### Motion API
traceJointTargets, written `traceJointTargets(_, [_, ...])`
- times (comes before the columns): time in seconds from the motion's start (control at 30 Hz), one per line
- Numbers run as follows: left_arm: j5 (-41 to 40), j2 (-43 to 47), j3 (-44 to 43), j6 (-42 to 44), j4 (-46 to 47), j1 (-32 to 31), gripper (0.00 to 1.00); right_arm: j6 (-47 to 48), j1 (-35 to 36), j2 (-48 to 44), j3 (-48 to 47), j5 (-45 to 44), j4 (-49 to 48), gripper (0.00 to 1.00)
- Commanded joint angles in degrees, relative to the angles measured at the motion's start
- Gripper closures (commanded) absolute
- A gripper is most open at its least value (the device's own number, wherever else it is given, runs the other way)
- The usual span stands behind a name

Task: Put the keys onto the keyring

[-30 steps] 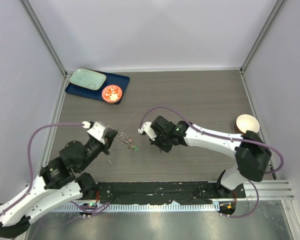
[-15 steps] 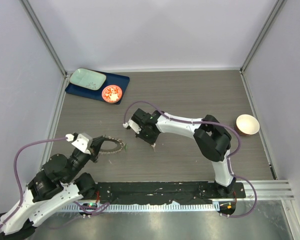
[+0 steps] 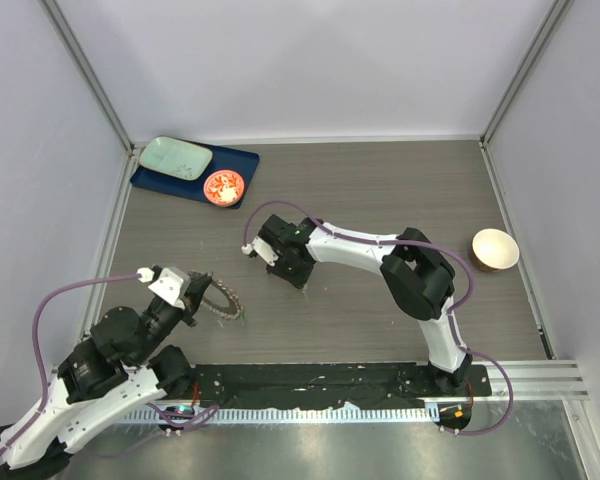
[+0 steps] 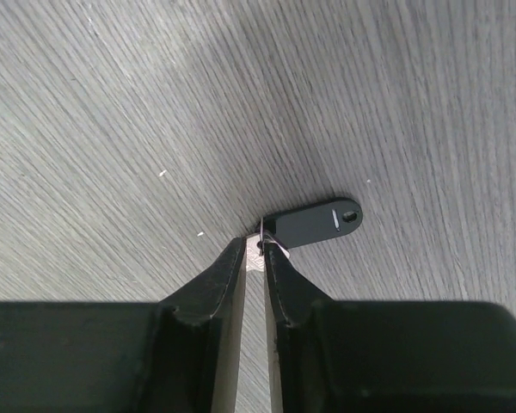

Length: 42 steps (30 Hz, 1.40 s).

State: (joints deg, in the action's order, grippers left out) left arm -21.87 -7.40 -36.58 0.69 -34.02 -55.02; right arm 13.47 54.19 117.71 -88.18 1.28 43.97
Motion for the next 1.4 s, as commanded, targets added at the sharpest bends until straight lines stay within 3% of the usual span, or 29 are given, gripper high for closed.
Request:
traceJointTargets(0.0, [0.77,0.37,-0.16,1.16,2.99,-0.08,1.00,0.24,-0.05,-4.50,0.19,2.93,-2.90,0.75])
traceJointTargets(0.17, [1.21,0.54,0.01,1.16,2.99,0.18,1.00,-0.38,-0.05,-13.97,7.64,3.73,-10.55,0.57])
traceJointTargets(0.27, [1.65,0.72,0.19,0.98,3.26,0.53,1.00,-0.46,-0.05,-21.60,17.46,2.42,-19.24,0.56])
traceJointTargets(0.5, [2.09,1.33,0.37,0.80,3.70,1.15,1.00,-5.47,-0.23,-36.13,46.75,4.87,-59.56,0.54])
traceJointTargets(0.57, [2.27,1.51,0.54,0.72,3.96,1.32,1.00,-6.70,-0.23,-37.20,55.26,3.48,-73.49,0.54])
traceJointTargets(0.77, [2.36,1.25,0.81,0.54,4.31,1.76,1.00,-8.55,-0.32,-32.73,65.40,-1.10,-97.17,0.58])
traceJointTargets(1.0, [2.18,1.07,1.07,0.37,4.23,2.38,1.00,-9.26,-0.49,-25.96,66.65,-3.56,-107.06,0.60])
traceJointTargets(1.37, [2.44,-0.25,1.16,0.63,4.49,2.90,1.00,-9.08,-1.37,-20.33,64.46,-2.07,-109.18,0.65])
